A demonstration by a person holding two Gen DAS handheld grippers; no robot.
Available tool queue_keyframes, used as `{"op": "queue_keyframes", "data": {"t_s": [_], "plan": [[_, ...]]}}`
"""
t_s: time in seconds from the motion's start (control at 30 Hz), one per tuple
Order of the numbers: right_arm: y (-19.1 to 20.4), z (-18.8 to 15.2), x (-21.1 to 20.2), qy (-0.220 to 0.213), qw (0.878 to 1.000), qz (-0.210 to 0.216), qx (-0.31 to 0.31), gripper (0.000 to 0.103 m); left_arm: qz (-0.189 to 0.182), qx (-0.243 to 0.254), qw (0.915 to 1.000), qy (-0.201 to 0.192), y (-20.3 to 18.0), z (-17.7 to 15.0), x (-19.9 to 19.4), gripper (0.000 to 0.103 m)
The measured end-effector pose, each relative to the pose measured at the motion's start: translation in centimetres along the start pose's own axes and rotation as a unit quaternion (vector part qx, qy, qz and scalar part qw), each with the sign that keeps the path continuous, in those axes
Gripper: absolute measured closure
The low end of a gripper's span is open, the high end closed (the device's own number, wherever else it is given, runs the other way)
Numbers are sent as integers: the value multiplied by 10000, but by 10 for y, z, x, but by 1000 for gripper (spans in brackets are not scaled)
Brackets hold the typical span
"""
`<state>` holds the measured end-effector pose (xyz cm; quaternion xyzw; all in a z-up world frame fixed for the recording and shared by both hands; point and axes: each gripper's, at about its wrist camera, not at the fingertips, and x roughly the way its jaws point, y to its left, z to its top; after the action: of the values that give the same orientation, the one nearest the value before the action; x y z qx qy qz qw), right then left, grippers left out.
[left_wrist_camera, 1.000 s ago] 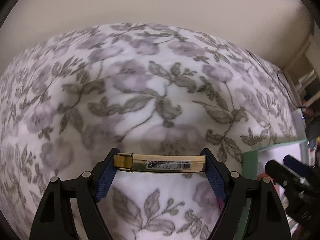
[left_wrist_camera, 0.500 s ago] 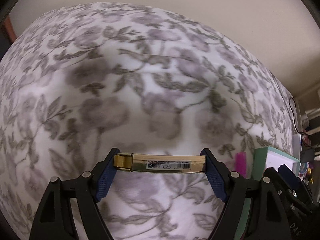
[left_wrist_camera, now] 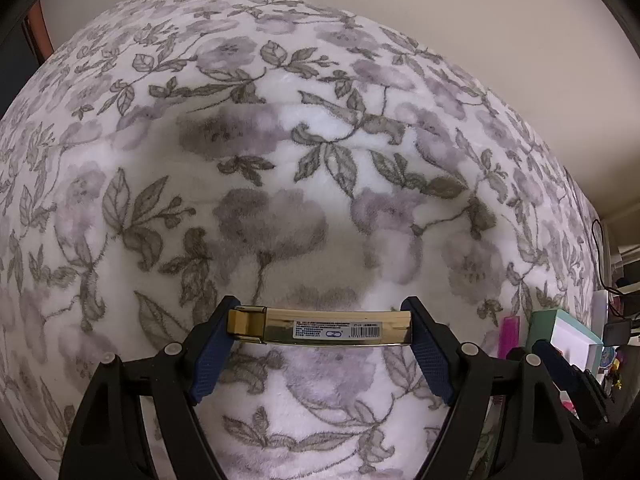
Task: Organize rigid objects
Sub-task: 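Grasp the gold harmonica with the left tool while the right tool grasps the purple lighter, then carry the gold harmonica and purple lighter over the tray with both tools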
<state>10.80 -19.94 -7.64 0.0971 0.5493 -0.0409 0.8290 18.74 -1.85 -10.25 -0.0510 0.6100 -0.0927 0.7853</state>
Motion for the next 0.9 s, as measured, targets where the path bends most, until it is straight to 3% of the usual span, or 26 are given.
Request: {"op": "queue_keyframes", "data": {"t_s": [0.4,0.57,0.73,0.9], "plan": [[17,-1,23,192,9974,-549,-415,61,59,-31,10000,40,2,-3,5,21],[18,-3,26,254,9984,-374,-349,68,109,-10,9999,61,2,-4,7,21],[17,-3,26,290,9989,-236,-282,81,170,27,9998,84,1,-4,10,21],[18,-6,25,261,9991,-187,-271,82,256,98,9996,80,-2,-4,13,21]]}}
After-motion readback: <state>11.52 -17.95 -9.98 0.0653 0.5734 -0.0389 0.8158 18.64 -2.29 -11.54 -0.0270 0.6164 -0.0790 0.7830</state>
